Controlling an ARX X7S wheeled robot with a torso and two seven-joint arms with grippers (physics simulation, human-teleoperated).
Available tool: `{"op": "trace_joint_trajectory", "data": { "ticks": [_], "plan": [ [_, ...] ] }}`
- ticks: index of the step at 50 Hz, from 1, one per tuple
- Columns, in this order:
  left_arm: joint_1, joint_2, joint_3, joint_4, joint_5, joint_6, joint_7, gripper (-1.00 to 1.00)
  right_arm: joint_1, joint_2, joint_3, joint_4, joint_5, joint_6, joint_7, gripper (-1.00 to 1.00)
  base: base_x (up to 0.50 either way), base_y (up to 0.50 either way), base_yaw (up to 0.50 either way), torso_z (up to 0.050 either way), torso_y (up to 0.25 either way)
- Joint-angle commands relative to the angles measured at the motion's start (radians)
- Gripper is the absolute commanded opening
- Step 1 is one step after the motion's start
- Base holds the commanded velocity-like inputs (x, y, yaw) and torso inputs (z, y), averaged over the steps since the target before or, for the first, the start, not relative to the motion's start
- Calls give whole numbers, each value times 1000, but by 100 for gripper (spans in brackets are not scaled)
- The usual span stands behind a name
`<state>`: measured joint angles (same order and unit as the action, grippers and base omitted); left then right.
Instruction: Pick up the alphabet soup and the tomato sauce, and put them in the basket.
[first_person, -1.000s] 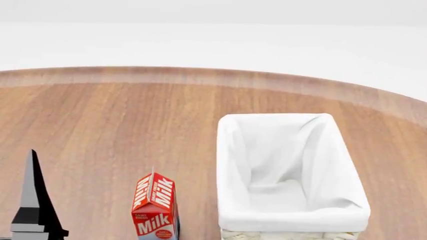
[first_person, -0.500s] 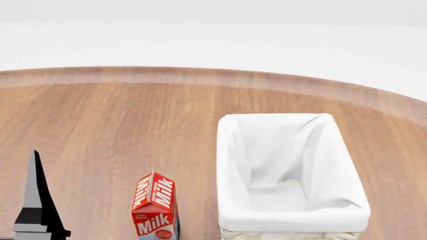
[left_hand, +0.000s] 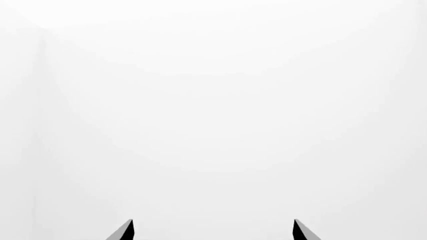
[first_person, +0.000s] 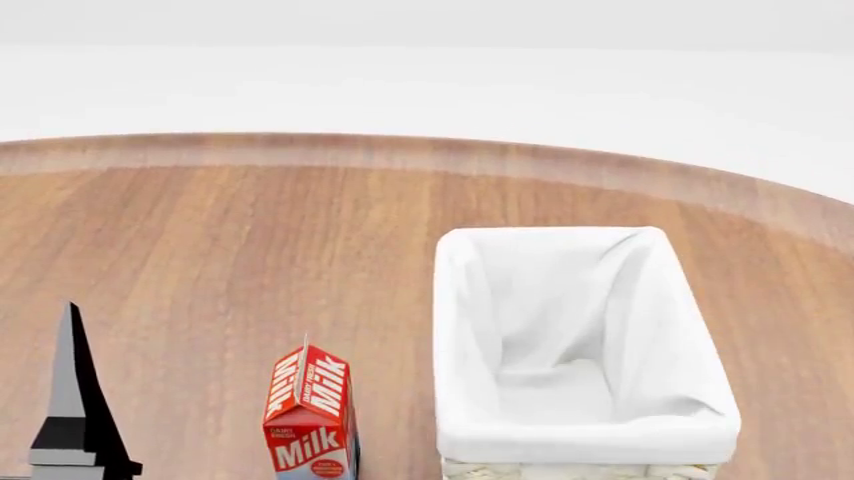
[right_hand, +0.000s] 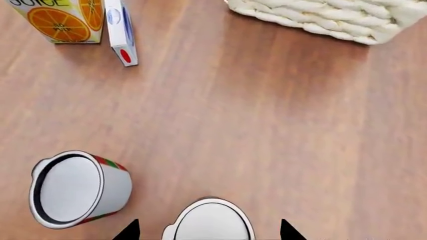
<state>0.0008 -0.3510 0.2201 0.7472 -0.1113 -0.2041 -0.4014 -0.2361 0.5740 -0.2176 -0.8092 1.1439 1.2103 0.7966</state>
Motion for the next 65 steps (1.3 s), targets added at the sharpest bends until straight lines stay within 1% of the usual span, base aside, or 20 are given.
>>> {"op": "trace_joint_trajectory", "data": {
  "ticks": [1, 11, 38, 65],
  "plan": [
    [2, -2, 7, -9, 2, 10, -4, 100, -29, 8, -38, 39, -84, -67, -65, 100, 0, 0, 0, 0, 0],
    [6, -5, 7, -9, 1, 13, -7, 100, -51, 13, -57, 74, -132, -120, -109, 100, 0, 0, 0, 0, 0],
    [-5, -13, 13, 1, -3, -1, -15, 100, -66, 17, -76, 109, -162, -174, -147, 100, 0, 0, 0, 0, 0],
    [-1, -18, 19, -13, -5, 15, -23, 100, -84, 23, -101, 161, -198, -236, -186, 100, 0, 0, 0, 0, 0]
  ]
}}
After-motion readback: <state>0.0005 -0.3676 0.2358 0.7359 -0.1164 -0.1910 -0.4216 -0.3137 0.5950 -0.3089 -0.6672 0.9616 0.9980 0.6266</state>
